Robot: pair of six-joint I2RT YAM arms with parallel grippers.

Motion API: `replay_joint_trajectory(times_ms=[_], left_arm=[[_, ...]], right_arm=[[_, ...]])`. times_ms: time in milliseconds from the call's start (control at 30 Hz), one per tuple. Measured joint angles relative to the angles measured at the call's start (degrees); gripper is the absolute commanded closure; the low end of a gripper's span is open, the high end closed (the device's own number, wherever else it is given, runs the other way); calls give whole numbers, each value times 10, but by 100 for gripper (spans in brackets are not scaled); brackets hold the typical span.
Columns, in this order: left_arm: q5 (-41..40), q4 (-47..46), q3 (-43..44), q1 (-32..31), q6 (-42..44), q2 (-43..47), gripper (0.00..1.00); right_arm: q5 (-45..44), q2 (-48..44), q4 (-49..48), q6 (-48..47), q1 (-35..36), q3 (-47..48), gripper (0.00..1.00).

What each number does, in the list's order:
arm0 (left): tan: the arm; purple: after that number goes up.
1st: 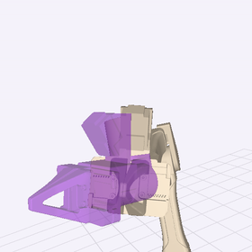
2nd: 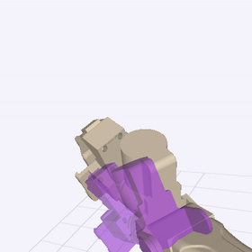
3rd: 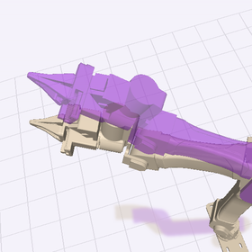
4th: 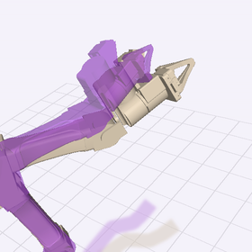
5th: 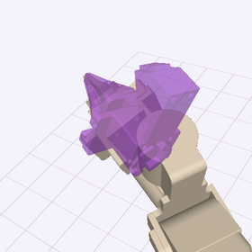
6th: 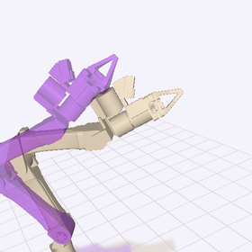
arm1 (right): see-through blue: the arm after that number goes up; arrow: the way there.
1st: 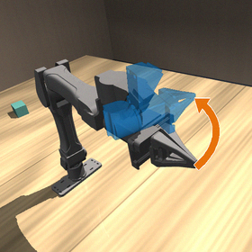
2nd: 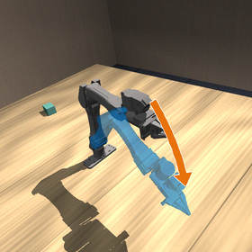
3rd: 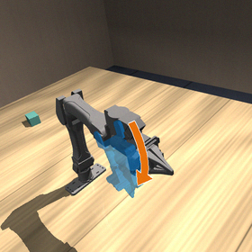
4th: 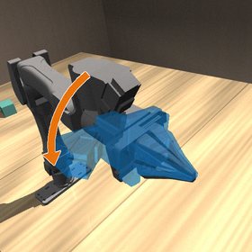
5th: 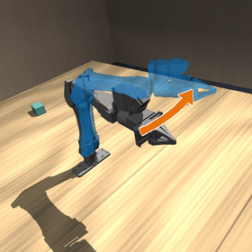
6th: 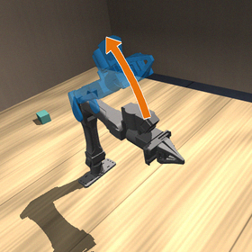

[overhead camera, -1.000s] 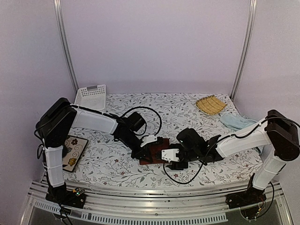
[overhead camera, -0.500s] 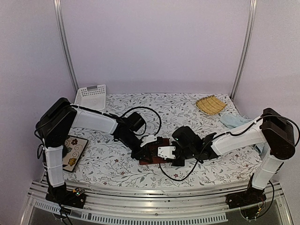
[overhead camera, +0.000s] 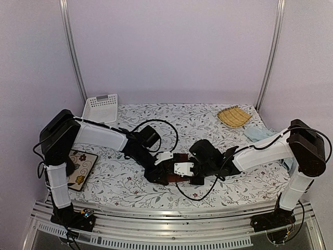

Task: Roll the towels
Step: Roll the towel at the center of the board.

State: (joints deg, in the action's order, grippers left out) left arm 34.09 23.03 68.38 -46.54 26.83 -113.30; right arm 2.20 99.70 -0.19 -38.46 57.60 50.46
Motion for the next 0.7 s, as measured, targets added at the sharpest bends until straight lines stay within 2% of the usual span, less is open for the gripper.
replay_joint_trajectory(times_ms=[33,67,433,700], left_arm=[[-5,-2,-4,-1,-2,5,13],[-12,-5,-9,-3,-3,9,5],[-158,-31,-109,1,-21,114,3],[-230,-76,-190,2,-31,207,3]], right_arm=[[1,1,2,1,0,2,95],[3,2,4,1,0,4,95],[53,9,19,12,-15,19,96],[107,29,54,21,-37,53,95]])
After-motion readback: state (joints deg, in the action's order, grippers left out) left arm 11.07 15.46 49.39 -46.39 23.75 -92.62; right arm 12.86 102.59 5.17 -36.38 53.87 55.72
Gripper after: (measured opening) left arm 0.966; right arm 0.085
